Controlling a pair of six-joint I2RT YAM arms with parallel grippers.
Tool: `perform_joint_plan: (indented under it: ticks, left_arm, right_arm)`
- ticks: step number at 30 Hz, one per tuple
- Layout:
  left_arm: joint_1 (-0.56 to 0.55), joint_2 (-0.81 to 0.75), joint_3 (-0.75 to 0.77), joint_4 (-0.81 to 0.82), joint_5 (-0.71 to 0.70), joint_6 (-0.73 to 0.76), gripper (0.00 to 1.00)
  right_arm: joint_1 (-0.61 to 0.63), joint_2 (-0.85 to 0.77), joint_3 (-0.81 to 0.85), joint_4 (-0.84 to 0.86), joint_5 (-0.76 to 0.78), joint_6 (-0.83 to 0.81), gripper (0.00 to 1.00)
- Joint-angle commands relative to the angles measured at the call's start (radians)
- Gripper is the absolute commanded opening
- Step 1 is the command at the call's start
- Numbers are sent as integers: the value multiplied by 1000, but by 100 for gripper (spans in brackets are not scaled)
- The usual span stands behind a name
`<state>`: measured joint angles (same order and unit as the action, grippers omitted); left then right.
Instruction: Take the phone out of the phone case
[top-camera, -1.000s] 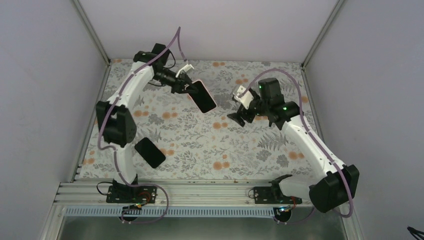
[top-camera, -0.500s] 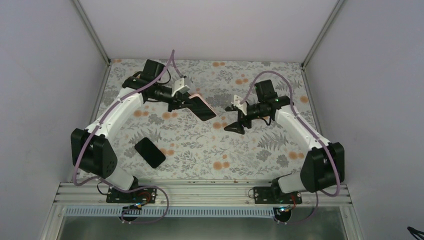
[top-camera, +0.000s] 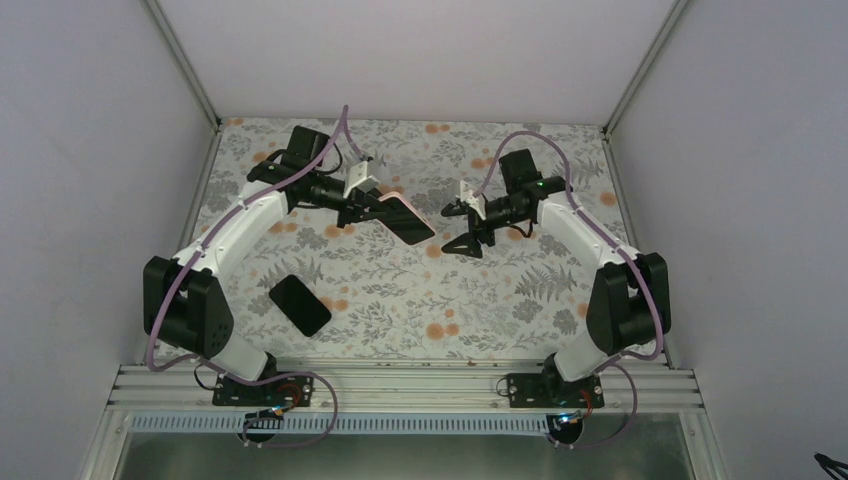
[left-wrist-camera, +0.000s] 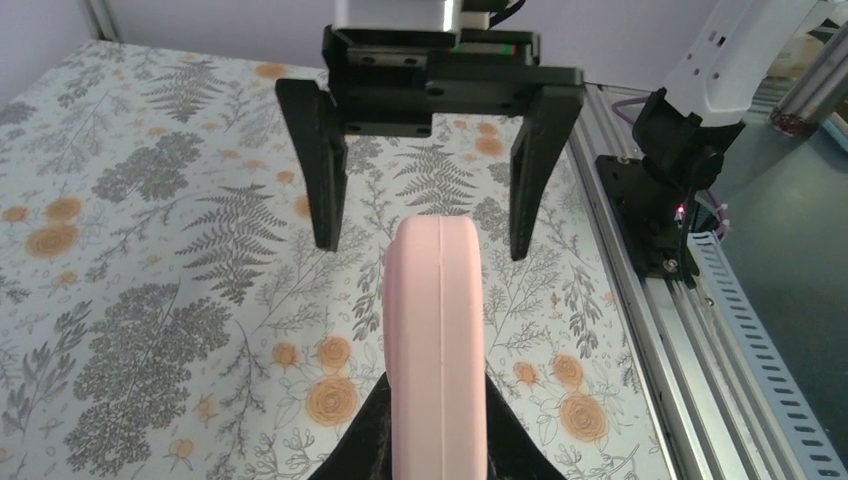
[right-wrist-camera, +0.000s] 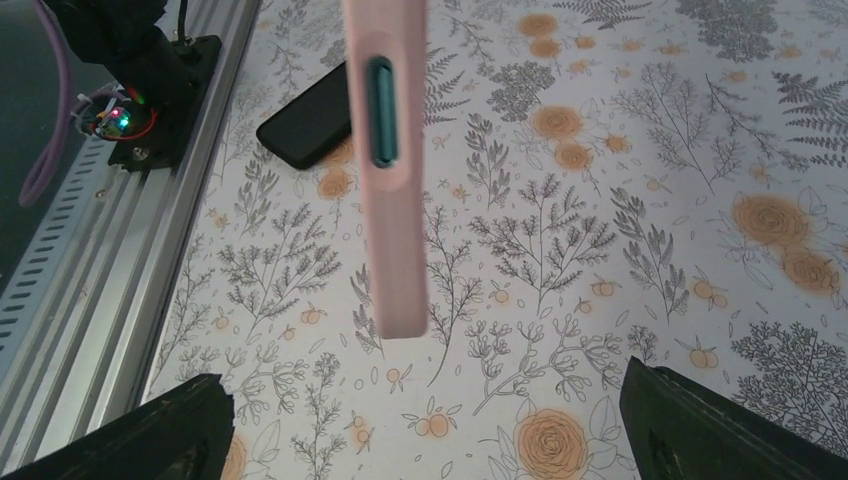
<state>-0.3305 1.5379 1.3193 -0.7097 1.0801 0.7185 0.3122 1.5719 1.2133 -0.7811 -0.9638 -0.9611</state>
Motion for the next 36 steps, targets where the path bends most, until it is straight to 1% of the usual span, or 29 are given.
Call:
perform_joint_plan:
  ticks: [1,6,13,19,22,27,29,33,36]
  left_arm:
    - [-7,-32,16,34,110,27,2]
    - [-17,-32,23,7,117,40,2]
    - [-28,-39,18,-3,126,45,2]
    - [-30,-42,28,-19,132,50,2]
    - [-34,-42,39,-33,150,53,2]
    - [-48,-19,71,-140,171,125,2]
    - [-53,-6,87,-187,191,157,2]
    - [-52,8,112,-226,232,179,2]
    - [-53,11,120,-212,229,164,2]
  right_arm:
    - [0,6,26,52,-3,27,98]
    - [2,9,33,110,18,75,98]
    - [1,57,87,100,40,95,98]
    - [1,61,88,126,76,108,98]
    - [1,57,78,162,121,128,98]
    - [1,31,38,327,264,189,98]
    - [1,33,41,366,313,196,98]
    - [1,59,83,387,379,224,97]
    - [1,52,86,381,359,218,97]
